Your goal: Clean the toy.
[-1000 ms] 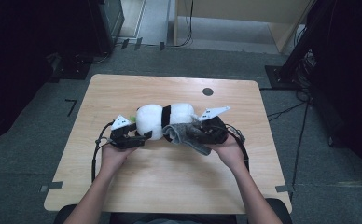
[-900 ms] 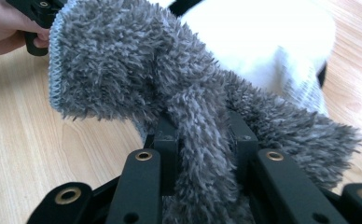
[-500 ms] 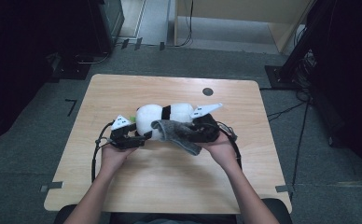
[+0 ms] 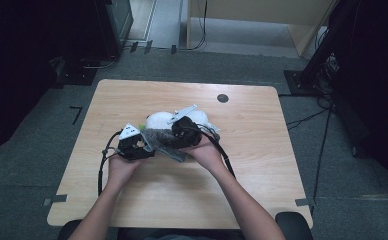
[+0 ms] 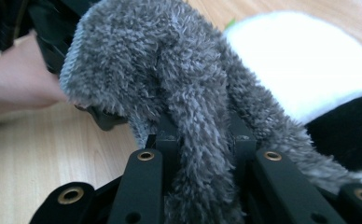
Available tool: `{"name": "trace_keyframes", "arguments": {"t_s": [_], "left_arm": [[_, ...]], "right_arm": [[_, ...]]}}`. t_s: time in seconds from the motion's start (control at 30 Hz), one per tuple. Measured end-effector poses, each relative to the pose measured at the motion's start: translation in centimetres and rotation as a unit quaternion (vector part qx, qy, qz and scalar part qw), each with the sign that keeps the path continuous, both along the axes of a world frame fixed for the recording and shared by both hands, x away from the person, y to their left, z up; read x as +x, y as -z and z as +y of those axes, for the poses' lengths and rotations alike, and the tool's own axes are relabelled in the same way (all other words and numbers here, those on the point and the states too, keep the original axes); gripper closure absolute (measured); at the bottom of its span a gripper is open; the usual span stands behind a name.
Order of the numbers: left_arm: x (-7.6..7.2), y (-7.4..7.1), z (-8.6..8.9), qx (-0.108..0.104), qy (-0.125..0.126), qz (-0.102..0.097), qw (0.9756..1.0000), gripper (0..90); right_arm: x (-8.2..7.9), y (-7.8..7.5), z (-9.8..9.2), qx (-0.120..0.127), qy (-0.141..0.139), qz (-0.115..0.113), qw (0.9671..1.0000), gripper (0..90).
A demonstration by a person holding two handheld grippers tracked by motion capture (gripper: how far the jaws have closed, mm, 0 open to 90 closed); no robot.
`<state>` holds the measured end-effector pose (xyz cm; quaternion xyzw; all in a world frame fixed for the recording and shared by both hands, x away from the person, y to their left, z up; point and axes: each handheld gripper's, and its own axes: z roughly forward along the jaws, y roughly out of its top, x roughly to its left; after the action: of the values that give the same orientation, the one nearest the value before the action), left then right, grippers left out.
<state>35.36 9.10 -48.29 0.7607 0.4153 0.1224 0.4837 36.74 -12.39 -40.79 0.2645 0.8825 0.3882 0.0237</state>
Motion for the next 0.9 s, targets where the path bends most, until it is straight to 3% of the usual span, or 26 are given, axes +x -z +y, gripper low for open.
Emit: {"name": "trace_keyframes", "arguments": {"t_s": [0.2, 0.37, 0.67, 0.9], "left_arm": [[0.0, 0.0, 0.0, -0.001, 0.000, -0.002, 1.0000, 24.4], [0.0, 0.0, 0.0, -0.003, 0.000, -0.001, 1.0000, 25.6], [0.0, 0.0, 0.0, -0.004, -0.001, 0.001, 1.0000, 26.8], [0.1, -0.1, 0.2, -0.005, 0.002, 0.006, 1.0000, 29.7]], "right_arm": [[0.1, 0.5, -1.2, 0.003, 0.007, 0.008, 0.9999, 72.8], [-0.6, 0.2, -3.4, 0.003, 0.022, -0.002, 0.9997, 72.8], [-2.4, -0.1, -8.6, 0.007, 0.056, -0.012, 0.9983, 72.5], [-3.1, -0.2, -12.5, 0.007, 0.094, -0.023, 0.9953, 72.2]]}}
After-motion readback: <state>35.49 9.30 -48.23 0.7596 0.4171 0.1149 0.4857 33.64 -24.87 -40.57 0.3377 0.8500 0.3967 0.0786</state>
